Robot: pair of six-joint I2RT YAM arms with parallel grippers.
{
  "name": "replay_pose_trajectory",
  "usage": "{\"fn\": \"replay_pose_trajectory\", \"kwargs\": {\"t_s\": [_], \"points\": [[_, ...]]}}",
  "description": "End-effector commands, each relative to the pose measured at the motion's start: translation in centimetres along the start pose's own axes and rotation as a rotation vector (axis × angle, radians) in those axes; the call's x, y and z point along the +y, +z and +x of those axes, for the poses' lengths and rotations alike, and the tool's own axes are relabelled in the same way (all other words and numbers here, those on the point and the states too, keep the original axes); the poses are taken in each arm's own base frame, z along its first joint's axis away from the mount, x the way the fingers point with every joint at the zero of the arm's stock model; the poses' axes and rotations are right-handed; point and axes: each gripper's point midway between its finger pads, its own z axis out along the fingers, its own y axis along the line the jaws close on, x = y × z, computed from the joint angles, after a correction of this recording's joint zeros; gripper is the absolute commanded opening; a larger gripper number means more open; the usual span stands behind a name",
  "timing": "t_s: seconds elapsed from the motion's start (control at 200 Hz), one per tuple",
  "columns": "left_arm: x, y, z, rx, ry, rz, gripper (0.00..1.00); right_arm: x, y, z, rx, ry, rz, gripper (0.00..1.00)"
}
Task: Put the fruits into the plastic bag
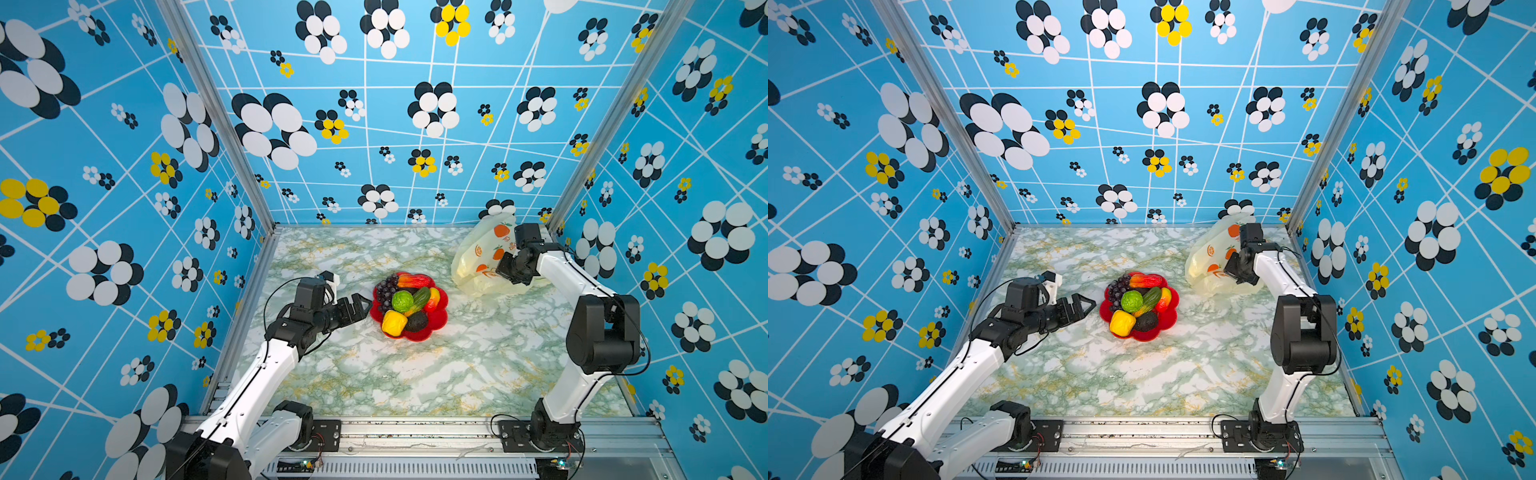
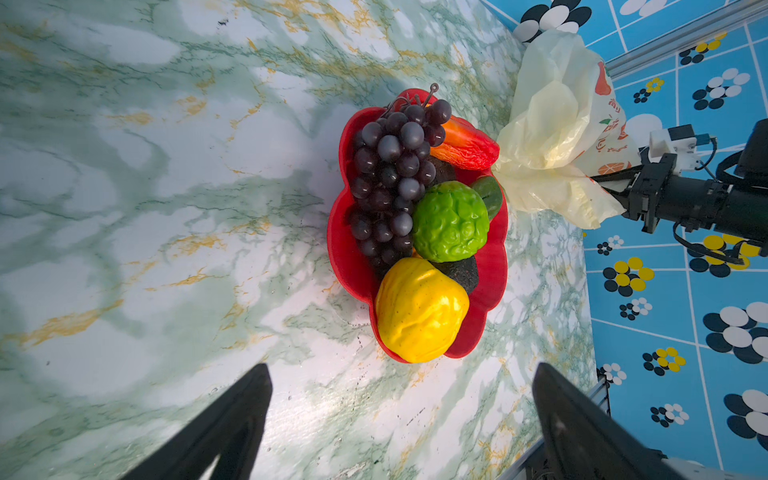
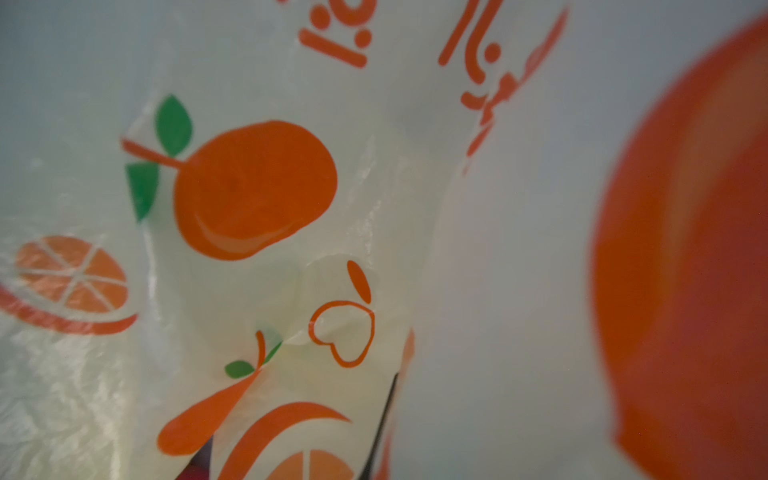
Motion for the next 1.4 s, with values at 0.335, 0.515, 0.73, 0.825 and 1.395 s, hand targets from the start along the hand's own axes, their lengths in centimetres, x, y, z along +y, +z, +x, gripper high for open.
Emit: {"fn": "replay_pose_trajectory", "kwargs": {"t_s": [0.335,0.515,0.73,0.825,1.395], "points": [[-0.8,-0.7,-0.9,-0.062,-0.017,0.052,0.99,11.8,-18.2,-1.8,-0.668,-0.801,-0.234,0.0],[-2.3,-1.7,-1.9,-0.084,-0.011,0.106,0.99,15.6,-24.1,2.9,-1.008,-1.215,-0.278,0.0],[-5.0,-4.3,-4.3,-0.136,0.005,0.209,0.99,14.6,-23.9,9.1,-1.114,-1.701,-0.187,0.0],[-6.5,-5.5,-5.2,-0.153,0.019,0.262,0.99,13.9,-24.4,10.0,-1.192,-1.78,-0.078,0.0],[-10.2,-7.8,-8.3,-0.183,-0.03,0.343,0.99,11.9,-28.0,9.3,-1.466,-1.667,0.198,0.0]]}}
